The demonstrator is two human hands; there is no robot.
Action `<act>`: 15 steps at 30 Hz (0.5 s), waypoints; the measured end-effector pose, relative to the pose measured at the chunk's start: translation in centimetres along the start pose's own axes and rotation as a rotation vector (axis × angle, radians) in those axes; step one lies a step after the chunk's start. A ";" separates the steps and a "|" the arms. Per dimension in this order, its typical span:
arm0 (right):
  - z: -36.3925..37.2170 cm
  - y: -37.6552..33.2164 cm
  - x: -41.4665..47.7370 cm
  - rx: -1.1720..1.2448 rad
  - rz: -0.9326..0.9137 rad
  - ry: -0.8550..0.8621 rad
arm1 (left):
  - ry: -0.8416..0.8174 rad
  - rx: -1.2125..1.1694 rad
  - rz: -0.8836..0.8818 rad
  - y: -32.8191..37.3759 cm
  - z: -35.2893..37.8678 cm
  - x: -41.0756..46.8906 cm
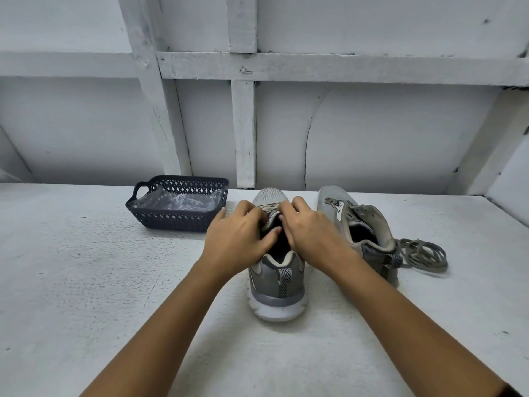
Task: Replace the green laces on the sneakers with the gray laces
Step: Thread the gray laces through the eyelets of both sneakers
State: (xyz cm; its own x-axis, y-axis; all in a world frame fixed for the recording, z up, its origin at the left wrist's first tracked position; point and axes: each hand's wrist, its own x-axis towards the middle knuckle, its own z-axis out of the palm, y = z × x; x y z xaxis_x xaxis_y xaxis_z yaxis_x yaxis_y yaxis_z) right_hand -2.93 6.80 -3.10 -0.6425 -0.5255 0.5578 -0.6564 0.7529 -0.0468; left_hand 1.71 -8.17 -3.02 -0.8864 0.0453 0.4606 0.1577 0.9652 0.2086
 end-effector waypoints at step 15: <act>0.5 -0.3 -0.4 0.018 0.044 0.130 | 0.037 -0.163 0.041 0.4 0.5 0.0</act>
State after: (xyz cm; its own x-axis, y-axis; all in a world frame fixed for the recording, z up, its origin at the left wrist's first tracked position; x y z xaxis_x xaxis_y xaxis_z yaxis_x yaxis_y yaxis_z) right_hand -2.63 6.59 -3.69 -0.6148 -0.4352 0.6577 -0.6363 0.7665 -0.0877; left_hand 1.60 -7.69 -3.36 -0.8618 0.0719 0.5021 0.2648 0.9081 0.3244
